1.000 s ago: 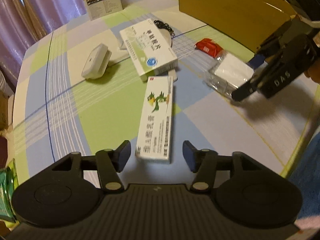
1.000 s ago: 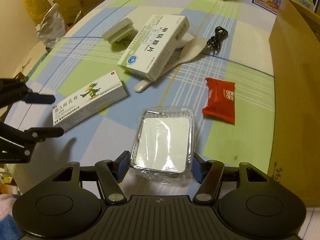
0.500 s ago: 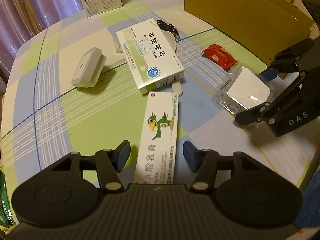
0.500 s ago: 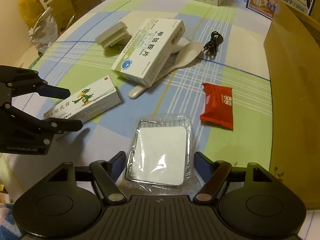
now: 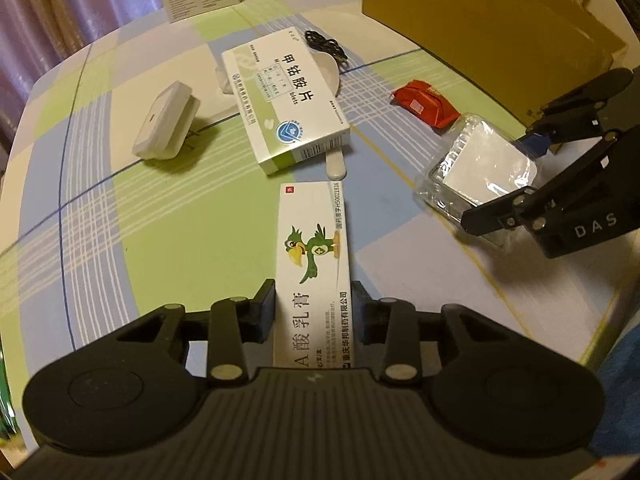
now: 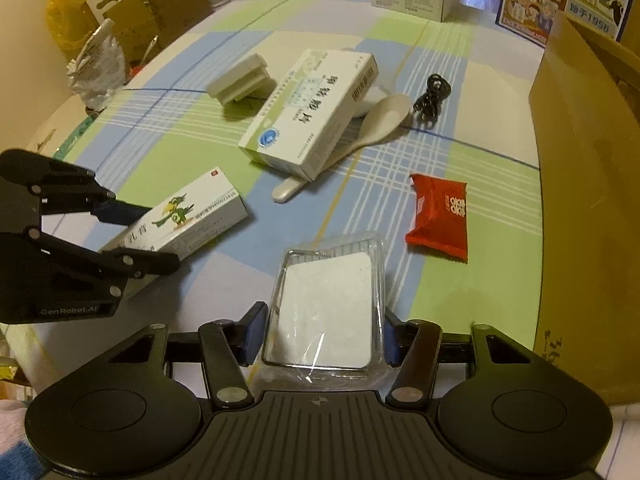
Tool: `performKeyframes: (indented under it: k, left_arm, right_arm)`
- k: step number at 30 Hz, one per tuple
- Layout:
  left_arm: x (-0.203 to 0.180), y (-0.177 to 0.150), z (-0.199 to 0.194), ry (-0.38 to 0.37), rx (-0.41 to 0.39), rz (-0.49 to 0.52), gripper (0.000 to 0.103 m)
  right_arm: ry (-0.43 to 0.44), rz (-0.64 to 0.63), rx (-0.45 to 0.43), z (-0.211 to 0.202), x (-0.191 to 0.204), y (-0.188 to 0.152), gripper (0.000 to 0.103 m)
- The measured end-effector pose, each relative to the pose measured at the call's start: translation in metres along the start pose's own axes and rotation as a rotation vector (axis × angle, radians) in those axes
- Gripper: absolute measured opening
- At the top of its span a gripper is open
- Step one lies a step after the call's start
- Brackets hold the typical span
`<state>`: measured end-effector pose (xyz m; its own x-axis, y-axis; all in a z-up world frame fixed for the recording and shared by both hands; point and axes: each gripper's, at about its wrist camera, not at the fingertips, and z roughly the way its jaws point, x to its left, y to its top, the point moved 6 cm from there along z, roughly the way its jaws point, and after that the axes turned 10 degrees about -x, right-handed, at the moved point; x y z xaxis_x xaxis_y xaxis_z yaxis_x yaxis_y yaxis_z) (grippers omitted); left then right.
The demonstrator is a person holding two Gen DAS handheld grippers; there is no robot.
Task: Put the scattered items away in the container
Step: 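Carry the wrapped pack and ointment box toward the cardboard box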
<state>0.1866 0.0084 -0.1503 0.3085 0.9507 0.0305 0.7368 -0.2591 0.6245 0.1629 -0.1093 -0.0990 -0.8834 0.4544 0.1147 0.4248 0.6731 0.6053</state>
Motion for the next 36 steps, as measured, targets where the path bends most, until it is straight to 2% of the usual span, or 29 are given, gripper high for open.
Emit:
performKeyframes:
  k: [7, 19, 36]
  left_arm:
    - [-0.006, -0.005, -0.018, 0.027, -0.001, -0.022, 0.033]
    - [-0.030, 0.009, -0.062, 0.072, -0.039, -0.027, 0.033]
    - [-0.088, 0.046, -0.106, 0.059, -0.107, 0.017, 0.033]
  right_arm:
    - [-0.004, 0.004, -0.028, -0.021, 0.002, 0.006, 0.053]
    - [-0.013, 0.024, -0.103, -0.074, 0.002, 0.011, 0.053]
    - [-0.071, 0.043, -0.210, -0.158, -0.026, 0.007, 0.053]
